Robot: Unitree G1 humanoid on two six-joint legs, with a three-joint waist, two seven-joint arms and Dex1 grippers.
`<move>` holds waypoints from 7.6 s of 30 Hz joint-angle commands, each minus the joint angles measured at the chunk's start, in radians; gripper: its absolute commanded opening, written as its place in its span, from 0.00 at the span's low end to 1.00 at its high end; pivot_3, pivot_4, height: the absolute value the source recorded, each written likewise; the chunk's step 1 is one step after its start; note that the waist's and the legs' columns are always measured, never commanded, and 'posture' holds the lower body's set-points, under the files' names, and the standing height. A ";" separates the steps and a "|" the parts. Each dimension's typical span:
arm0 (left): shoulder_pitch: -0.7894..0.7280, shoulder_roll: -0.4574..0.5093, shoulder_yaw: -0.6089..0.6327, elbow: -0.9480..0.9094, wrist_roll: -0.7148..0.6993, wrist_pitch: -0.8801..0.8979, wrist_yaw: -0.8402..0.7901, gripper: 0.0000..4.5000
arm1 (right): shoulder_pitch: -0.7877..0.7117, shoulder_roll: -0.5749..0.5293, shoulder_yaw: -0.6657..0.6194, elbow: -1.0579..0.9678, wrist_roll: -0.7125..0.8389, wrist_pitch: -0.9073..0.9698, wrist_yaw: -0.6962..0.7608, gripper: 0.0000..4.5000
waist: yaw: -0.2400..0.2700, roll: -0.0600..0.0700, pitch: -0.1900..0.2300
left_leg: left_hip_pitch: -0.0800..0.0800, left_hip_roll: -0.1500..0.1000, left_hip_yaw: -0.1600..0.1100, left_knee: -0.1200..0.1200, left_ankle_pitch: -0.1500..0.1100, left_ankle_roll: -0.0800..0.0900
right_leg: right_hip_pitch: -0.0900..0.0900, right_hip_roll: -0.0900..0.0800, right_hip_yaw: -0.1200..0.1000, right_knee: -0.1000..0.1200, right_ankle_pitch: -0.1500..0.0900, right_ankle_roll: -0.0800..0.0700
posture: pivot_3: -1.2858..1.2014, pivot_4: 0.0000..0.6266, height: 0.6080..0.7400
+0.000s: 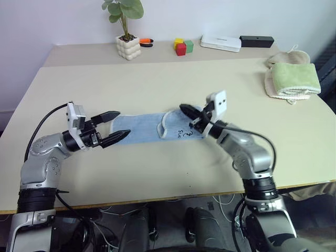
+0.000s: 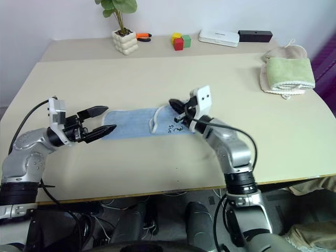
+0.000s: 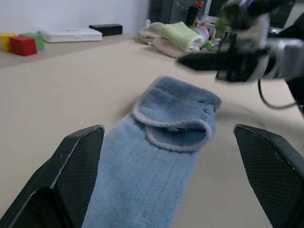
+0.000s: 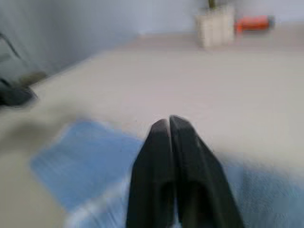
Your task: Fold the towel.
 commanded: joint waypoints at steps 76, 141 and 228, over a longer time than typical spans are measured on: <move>0.133 -0.385 0.198 -0.178 -0.959 0.519 1.478 0.01 | 0.011 -0.335 -0.013 -0.116 -0.038 -0.225 0.397 1.00 | 0.032 0.005 -0.005 | 0.009 -0.001 -0.008 0.000 -0.005 0.007 | 0.010 -0.003 -0.004 -0.008 -0.001 -0.007 | 0.52 0.24 1.00; -0.429 -0.621 -0.371 0.050 0.002 0.499 0.362 0.99 | 0.205 -0.587 -0.374 -0.208 0.049 -0.140 0.312 1.00 | 0.031 0.000 0.001 | -0.009 -0.003 -0.023 0.005 -0.002 0.009 | 0.008 0.002 -0.014 -0.013 0.002 -0.001 | 0.52 0.24 1.00; -0.100 -0.156 -0.099 -0.158 -0.046 0.169 0.120 1.00 | -0.151 -0.132 -0.237 0.100 0.249 0.613 -0.093 0.58 | 0.002 0.002 -0.001 | -0.007 -0.003 -0.024 0.005 0.004 0.000 | 0.005 0.003 -0.013 0.000 0.004 0.001 | 0.52 0.24 1.00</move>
